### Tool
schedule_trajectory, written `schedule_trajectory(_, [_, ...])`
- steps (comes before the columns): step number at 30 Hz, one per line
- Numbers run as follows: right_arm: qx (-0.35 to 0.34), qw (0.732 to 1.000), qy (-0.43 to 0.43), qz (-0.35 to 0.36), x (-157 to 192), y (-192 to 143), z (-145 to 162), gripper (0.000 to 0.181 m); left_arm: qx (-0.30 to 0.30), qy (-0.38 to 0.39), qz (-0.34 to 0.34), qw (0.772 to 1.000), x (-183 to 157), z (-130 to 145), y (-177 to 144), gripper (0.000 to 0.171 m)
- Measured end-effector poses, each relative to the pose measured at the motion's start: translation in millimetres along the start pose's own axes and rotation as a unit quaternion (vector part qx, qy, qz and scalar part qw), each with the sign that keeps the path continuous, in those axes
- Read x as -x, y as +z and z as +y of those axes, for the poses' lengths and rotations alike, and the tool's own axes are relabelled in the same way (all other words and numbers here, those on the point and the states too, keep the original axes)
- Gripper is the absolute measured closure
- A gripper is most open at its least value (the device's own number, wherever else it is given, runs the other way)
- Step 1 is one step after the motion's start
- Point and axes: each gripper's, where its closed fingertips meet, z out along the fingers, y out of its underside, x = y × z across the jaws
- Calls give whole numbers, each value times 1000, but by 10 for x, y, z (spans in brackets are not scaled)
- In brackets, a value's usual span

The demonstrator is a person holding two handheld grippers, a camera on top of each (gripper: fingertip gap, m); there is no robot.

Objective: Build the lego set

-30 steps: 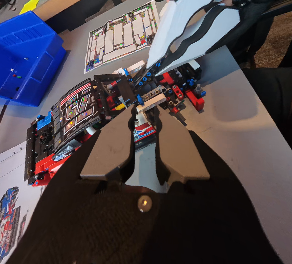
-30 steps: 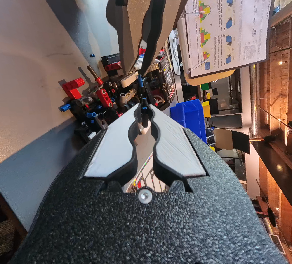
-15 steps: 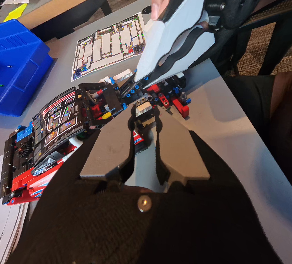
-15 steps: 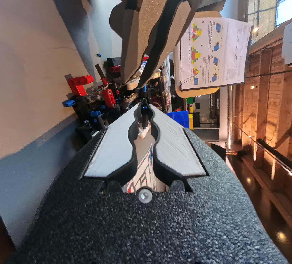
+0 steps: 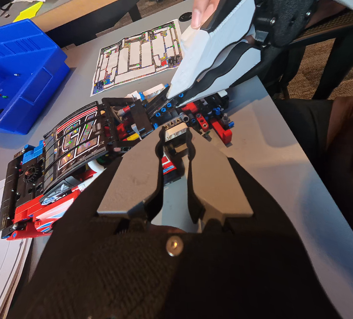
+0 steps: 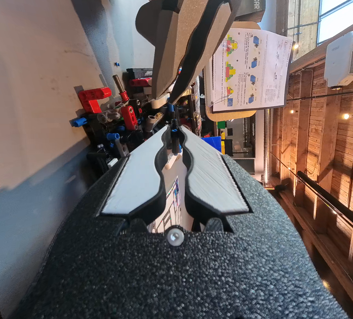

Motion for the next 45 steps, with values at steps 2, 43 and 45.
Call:
schedule_trajectory(2, [-2,1000,-2,1,0,7,-2,174,1,-1,3,1000,-9,7,2,154])
schedule_trajectory(43, [-8,1000,-23,14,0,47,4,174,99,299,-117,942,238,-126,192,153])
schedule_trajectory(45, [-7,1000,-24,15,-1,47,9,173,106,324,-109,934,245,-117,215,156])
